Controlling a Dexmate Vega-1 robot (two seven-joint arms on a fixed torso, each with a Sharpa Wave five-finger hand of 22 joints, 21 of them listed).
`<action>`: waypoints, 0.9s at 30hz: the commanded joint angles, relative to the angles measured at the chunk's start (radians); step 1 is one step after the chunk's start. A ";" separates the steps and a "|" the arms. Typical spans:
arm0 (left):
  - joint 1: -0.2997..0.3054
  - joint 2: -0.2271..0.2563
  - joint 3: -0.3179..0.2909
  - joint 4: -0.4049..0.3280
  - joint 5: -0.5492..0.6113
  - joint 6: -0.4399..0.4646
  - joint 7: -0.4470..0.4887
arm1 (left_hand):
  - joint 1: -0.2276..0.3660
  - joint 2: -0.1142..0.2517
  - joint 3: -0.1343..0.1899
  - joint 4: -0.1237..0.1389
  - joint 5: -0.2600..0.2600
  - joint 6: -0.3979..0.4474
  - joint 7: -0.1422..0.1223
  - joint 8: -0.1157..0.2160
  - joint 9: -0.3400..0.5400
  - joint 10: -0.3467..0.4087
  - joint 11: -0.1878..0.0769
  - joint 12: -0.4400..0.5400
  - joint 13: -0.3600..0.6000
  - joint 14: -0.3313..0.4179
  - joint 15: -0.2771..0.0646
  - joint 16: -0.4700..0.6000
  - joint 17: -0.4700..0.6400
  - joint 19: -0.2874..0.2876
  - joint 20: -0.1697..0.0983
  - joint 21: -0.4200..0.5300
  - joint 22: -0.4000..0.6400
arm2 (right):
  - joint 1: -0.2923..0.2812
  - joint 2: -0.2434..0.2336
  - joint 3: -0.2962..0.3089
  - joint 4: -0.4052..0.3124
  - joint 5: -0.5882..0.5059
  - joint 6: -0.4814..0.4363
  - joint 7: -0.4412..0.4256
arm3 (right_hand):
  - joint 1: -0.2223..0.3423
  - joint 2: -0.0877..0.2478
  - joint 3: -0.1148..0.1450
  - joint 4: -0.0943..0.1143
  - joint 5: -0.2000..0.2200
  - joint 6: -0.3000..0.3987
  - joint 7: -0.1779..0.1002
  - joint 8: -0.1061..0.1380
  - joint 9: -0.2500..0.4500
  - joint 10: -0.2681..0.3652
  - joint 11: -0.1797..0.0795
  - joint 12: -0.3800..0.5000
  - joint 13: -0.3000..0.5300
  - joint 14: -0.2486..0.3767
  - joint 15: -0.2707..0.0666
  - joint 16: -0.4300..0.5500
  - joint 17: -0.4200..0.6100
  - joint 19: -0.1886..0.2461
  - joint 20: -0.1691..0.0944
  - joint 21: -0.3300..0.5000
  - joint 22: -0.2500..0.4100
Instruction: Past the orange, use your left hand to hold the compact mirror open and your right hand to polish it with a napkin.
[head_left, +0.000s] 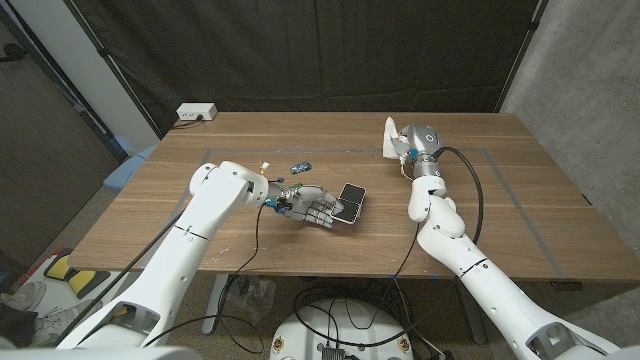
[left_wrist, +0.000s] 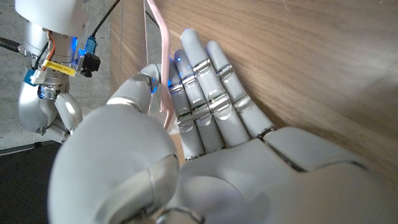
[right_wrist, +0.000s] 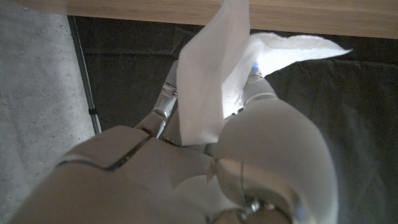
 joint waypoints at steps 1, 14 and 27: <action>-0.022 0.009 0.015 0.016 0.013 0.011 -0.020 | 0.037 0.054 0.035 0.041 -0.048 -0.038 0.009 -0.026 -0.017 -0.043 -0.001 -0.023 -0.015 -0.064 -0.035 -0.017 -0.006 -0.016 -0.013 0.011 0.002 | 0.019 -0.001 -0.019 0.006 -0.017 -0.049 0.056 | -0.004 0.014 -0.001 0.004 0.004 -0.005 -0.003 -0.001 0.007 -0.007 -0.001 -0.007 0.000 -0.008 -0.074 0.000 -0.001 -0.004 -0.073 0.006 0.003; -0.036 0.028 0.025 0.037 0.002 -0.025 -0.064 | -0.046 -0.054 -0.049 0.053 -0.268 -0.356 0.039 -0.247 -0.099 -0.397 0.064 -0.053 -0.140 -0.363 0.013 -0.120 -0.161 -0.101 0.025 0.020 -0.007 | 0.073 -0.013 -0.069 -0.003 -0.071 -0.183 0.272 | -0.018 0.031 -0.004 0.016 0.007 -0.104 -0.013 -0.010 0.013 -0.120 0.008 -0.084 -0.039 -0.079 -0.075 -0.069 -0.077 -0.034 -0.054 -0.004 -0.003; -0.094 0.100 0.105 0.043 0.028 -0.073 -0.148 | -0.149 -0.122 -0.147 0.092 -0.248 -0.653 0.098 -0.349 -0.122 -0.645 0.147 -0.050 -0.227 -0.572 0.082 -0.098 -0.209 -0.215 0.089 -0.031 -0.008 | 0.134 -0.039 -0.112 -0.002 -0.093 -0.284 0.517 | -0.235 -0.026 -0.064 0.109 0.022 -0.522 0.001 -0.023 -0.011 -0.446 0.061 -0.288 -0.127 -0.307 -0.040 -0.312 -0.282 -0.143 0.009 -0.095 -0.009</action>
